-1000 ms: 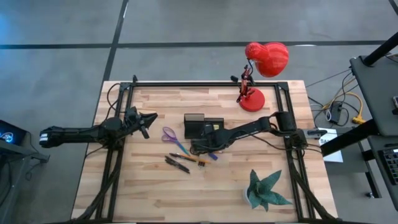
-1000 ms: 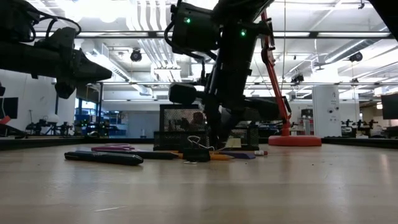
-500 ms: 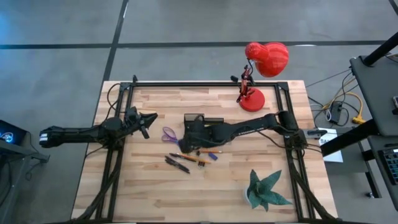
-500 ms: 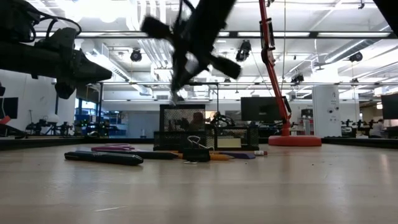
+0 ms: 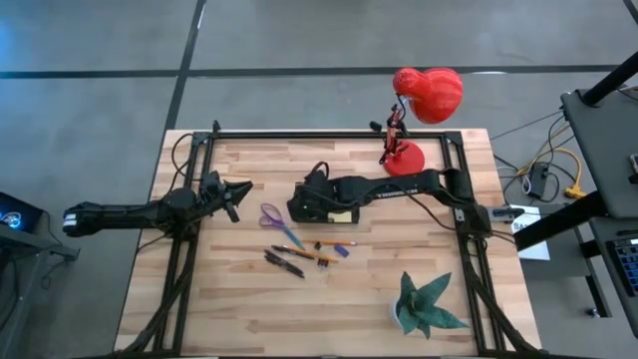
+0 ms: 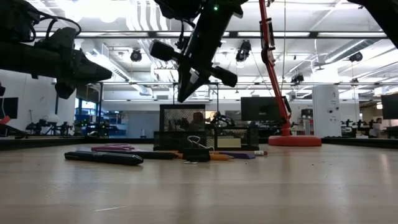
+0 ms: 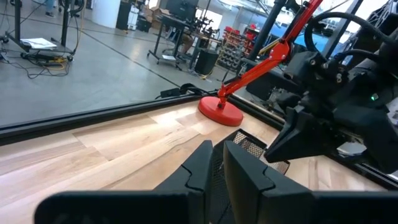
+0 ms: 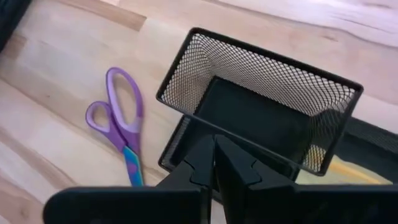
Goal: Pick and place office supplies into organizer
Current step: Put the top black binder clip into the black desk organizer
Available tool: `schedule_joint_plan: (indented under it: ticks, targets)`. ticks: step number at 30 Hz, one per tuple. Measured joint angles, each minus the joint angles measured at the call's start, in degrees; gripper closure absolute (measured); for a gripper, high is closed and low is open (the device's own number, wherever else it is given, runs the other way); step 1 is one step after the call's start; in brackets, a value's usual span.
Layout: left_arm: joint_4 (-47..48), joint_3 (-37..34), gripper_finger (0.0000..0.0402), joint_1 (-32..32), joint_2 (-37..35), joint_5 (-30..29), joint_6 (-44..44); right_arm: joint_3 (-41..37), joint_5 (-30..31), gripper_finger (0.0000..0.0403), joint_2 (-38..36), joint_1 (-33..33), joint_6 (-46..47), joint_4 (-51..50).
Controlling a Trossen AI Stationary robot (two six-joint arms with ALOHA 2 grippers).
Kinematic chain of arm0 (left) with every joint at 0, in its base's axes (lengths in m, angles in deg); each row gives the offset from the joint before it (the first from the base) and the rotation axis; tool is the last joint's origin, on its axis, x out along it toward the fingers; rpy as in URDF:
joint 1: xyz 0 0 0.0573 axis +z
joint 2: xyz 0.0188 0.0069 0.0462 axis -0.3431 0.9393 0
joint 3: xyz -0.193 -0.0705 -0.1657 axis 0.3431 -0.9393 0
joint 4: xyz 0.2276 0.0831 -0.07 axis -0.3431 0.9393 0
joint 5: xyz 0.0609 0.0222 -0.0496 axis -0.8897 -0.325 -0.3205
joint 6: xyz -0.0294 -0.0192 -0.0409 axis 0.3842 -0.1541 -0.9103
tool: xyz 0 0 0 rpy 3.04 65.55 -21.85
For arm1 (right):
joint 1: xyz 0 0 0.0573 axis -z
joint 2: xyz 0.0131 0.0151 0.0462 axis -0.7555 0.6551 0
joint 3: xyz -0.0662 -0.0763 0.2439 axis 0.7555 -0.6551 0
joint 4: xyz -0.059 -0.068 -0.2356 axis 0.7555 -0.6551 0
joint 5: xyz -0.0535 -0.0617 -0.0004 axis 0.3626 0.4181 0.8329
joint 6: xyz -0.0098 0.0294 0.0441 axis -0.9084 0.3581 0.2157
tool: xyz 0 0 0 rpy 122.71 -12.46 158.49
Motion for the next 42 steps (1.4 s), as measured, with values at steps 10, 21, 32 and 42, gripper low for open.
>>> schedule_joint_plan:
  ticks: [10,21,32,42]
  targets:
    - [0.0,0.0,0.0377,0.0,0.0,0.0,0.0,1.4,-0.9,0.0374,-0.5,-8.0,-20.4,-8.0]
    - [0.0,0.0,0.0377,0.0,0.0,0.0,0.0,0.7,-2.3,0.0234,0.3,-14.9,-47.4,-9.2]
    - [0.0,0.0,0.0377,0.0,0.0,0.0,0.0,0.1,-8.3,0.0167,5.5,-14.9,-40.3,-9.3]
    - [0.0,0.0,0.0377,0.0,0.0,0.0,0.0,-0.1,-7.8,0.0187,8.0,-12.3,-29.4,-9.0]
